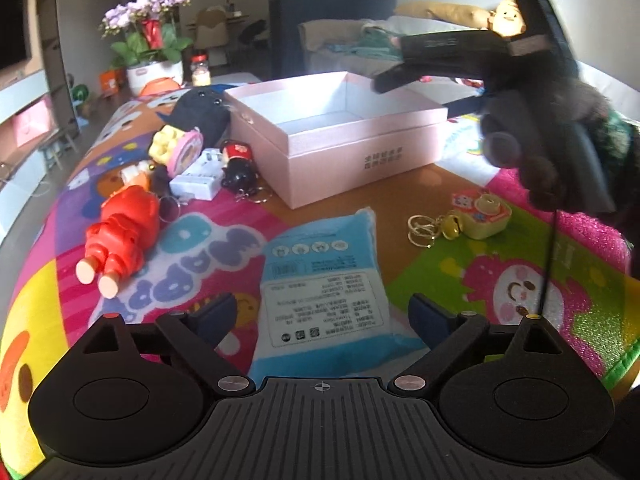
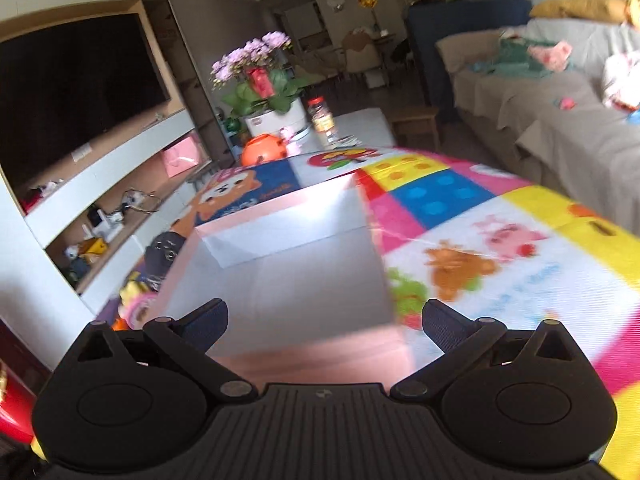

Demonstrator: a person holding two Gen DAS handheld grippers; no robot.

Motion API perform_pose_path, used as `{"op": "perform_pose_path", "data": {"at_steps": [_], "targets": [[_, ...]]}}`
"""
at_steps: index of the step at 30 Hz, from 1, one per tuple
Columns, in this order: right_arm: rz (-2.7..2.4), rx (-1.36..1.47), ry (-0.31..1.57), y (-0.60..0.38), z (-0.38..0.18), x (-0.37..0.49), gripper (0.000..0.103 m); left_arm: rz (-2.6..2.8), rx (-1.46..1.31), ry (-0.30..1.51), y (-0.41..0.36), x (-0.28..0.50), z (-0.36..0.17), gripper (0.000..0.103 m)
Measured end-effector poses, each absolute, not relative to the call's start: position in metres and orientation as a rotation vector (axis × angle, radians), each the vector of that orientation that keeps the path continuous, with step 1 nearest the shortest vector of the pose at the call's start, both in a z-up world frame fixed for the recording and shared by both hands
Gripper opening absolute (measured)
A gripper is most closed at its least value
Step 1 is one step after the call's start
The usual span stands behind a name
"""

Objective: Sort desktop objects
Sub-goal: 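Lift the blue bag with the left gripper while the right gripper grasps the pink Hello Kitty toy, then drop the bag into the pink box with the left gripper while the right drops its toy in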

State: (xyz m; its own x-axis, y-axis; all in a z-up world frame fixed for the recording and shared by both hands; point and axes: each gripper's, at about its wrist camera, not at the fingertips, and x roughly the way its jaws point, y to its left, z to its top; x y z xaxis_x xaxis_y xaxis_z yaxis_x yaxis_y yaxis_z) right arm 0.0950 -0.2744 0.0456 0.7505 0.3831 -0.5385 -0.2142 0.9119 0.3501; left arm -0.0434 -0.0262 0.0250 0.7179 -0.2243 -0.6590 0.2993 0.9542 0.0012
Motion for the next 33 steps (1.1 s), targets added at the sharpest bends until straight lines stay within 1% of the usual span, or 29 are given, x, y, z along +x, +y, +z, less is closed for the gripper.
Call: {"op": "perform_pose_path", "data": {"at_steps": [2,7,11,15,19,21,25,26,27,28,29,30,31,33], "targets": [[0.317,0.255,0.639,-0.261,0.047,0.098,0.103,-0.286,0.094,0.715,-0.022,-0.044,0.026,0.097],[0.498,0.182,0.653,-0.244,0.055,0.076,0.103,-0.280,0.067,0.723,-0.017,-0.043,0.025,0.097],[0.448,-0.044,0.566,-0.242,0.059,0.026,0.103,-0.285,0.067,0.720,-0.019,-0.045,0.024,0.097],[0.420,-0.172,0.605,-0.246,0.044,-0.013,0.103,-0.291,0.061,0.733,-0.022,-0.042,0.020,0.097],[0.424,-0.184,0.668,-0.246,0.022,-0.030,0.102,-0.294,0.075,0.726,-0.024,-0.044,0.021,0.097],[0.421,-0.187,0.669,-0.246,0.016,-0.033,0.097,-0.294,0.083,0.716,-0.024,-0.046,0.023,0.097],[0.412,-0.179,0.667,-0.250,0.011,-0.030,0.097,-0.280,0.092,0.707,-0.023,-0.044,0.024,0.097],[0.409,-0.171,0.671,-0.251,0.010,-0.027,0.095,-0.279,0.091,0.707,-0.024,-0.043,0.023,0.096],[0.409,-0.163,0.678,-0.253,0.010,-0.025,0.087,-0.273,0.090,0.712,-0.025,-0.040,0.022,0.095],[0.409,-0.155,0.695,-0.253,0.009,-0.021,0.074,-0.266,0.092,0.719,-0.027,-0.037,0.021,0.089],[0.408,-0.146,0.713,-0.253,0.008,-0.019,0.067,-0.258,0.097,0.726,-0.029,-0.034,0.020,0.078],[0.399,-0.139,0.716,-0.253,0.009,-0.019,0.059,-0.256,0.101,0.728,-0.031,-0.033,0.020,0.073],[0.400,-0.143,0.716,-0.252,0.011,-0.021,0.058,-0.261,0.105,0.726,-0.033,-0.033,0.020,0.066],[0.432,-0.170,0.709,-0.247,0.017,-0.032,0.058,-0.276,0.144,0.710,-0.037,-0.039,0.024,0.061]]}}
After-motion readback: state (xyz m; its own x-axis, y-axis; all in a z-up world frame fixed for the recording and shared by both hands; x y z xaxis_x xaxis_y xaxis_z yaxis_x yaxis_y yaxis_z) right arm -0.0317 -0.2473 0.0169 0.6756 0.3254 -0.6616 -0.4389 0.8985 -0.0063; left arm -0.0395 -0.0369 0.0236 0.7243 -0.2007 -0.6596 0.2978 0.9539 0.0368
